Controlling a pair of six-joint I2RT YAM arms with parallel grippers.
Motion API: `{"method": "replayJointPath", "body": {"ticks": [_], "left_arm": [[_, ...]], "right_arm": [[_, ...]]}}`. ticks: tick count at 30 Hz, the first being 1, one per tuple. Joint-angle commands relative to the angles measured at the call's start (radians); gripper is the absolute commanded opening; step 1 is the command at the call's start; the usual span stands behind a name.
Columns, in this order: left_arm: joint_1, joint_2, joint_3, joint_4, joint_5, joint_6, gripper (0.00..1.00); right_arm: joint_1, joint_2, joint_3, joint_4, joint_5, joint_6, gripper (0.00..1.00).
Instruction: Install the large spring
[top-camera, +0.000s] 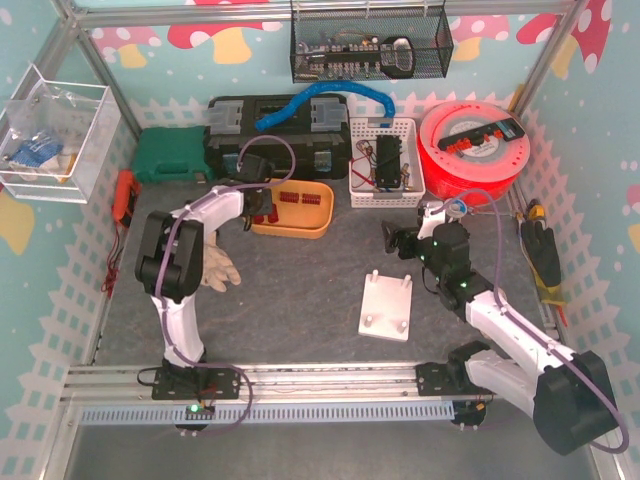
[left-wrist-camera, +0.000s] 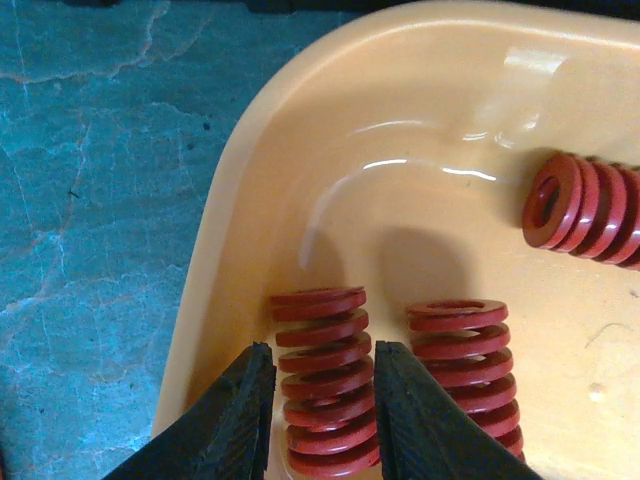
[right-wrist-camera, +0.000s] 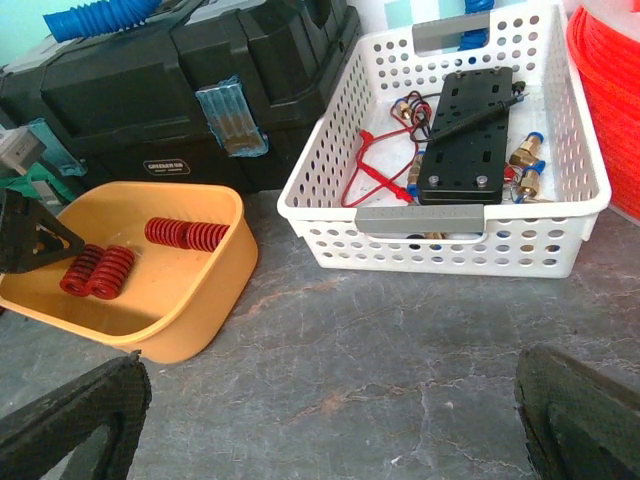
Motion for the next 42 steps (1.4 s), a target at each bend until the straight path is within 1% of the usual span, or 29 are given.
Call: {"method": "replayJointPath", "body": {"ticks": [1, 9, 18, 24, 31, 34, 38, 42], "left_arm": [[0.003, 0.029, 0.043, -0.051, -0.002, -0.025, 0.33], [0.005, 0.075, 0.069, -0.07, 0.021, -0.043, 0.32], [0.002, 0.114, 0.063, -0.068, 0.03, -0.074, 0.33], [0.001, 0.132, 0.067, -0.061, 0.025, -0.076, 0.4], [0.0, 0.144, 0.076, -0.053, 0.022, -0.073, 0.41], [0.001, 0.148, 0.074, -0.048, 0.027, -0.075, 0.39], [-0.003, 0.139, 0.071, -0.039, 0.026, -0.07, 0.32], [-0.004, 0.102, 0.062, -0.018, 0.012, -0.07, 0.28]], "right_arm": [[0.01, -0.026, -0.01, 0.021, 0.009, -0.008, 0.99], [0.011, -0.036, -0.014, 0.018, 0.02, -0.011, 0.99], [0.011, -0.012, -0.011, 0.024, 0.016, -0.007, 0.99], [0.011, -0.023, -0.012, 0.018, 0.03, -0.007, 0.99], [0.011, -0.024, -0.011, 0.012, 0.036, -0.008, 0.99], [0.011, -0.025, -0.011, 0.01, 0.039, -0.008, 0.99], [0.011, -0.026, -0.011, 0.01, 0.04, -0.008, 0.99], [0.011, -0.018, -0.009, 0.011, 0.033, -0.008, 0.99]]}}
